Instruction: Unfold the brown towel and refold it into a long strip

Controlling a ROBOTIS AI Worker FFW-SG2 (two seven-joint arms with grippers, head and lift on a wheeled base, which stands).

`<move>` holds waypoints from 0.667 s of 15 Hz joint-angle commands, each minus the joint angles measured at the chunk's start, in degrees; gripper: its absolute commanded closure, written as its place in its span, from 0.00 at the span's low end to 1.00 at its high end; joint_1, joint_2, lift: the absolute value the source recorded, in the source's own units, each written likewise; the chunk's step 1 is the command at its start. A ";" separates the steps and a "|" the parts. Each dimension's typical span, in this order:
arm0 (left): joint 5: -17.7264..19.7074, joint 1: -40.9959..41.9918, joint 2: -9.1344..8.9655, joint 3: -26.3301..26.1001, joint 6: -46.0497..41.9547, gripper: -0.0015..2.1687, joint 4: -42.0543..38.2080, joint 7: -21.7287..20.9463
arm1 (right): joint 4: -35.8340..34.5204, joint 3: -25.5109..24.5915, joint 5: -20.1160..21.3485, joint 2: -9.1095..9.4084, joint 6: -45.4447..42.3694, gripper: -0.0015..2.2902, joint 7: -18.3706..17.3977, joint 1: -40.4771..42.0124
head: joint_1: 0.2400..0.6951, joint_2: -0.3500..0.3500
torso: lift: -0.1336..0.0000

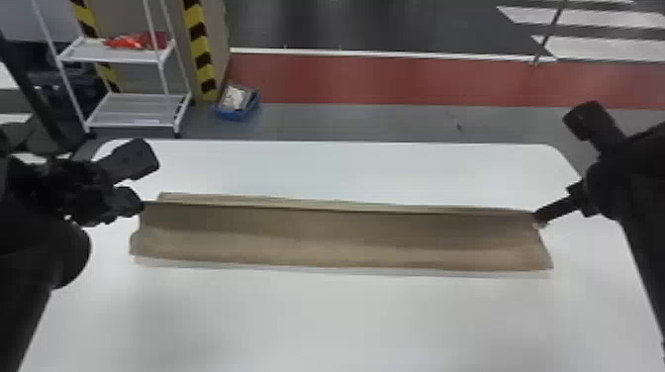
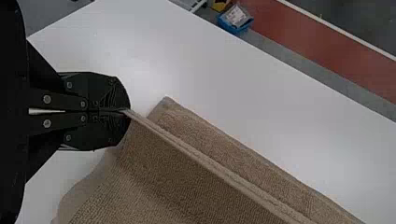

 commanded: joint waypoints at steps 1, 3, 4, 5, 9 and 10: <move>-0.26 -0.60 -0.01 -0.59 -0.02 0.97 1.48 0.23 | 2.06 0.89 0.82 0.32 -0.74 0.88 0.36 -1.07 | 1.00 0.42 | 0.08; -0.26 -0.60 -0.01 -0.59 -0.02 0.97 1.48 0.23 | 2.67 1.24 1.00 0.49 -0.74 0.88 0.36 -1.42 | 1.00 0.42 | 0.08; -0.44 -0.60 0.08 -0.59 -0.02 0.97 1.48 0.23 | 3.47 1.51 1.35 0.58 -0.92 0.88 0.36 -1.86 | 1.00 0.42 | 0.08; -0.79 -0.69 0.08 -0.59 -0.02 0.97 1.57 0.31 | 3.82 1.95 1.79 0.67 -1.10 0.88 0.36 -2.12 | 1.00 0.42 | 0.08; -0.97 -0.60 0.25 -0.59 -0.02 0.97 1.74 0.31 | 3.99 1.95 2.05 1.29 -1.10 0.88 0.36 -2.92 | 1.00 0.43 | 0.08; -0.97 -0.60 0.34 -0.59 -0.02 0.97 1.74 0.31 | 3.99 1.95 2.05 1.37 -1.27 0.88 0.36 -3.27 | 1.00 0.44 | 0.08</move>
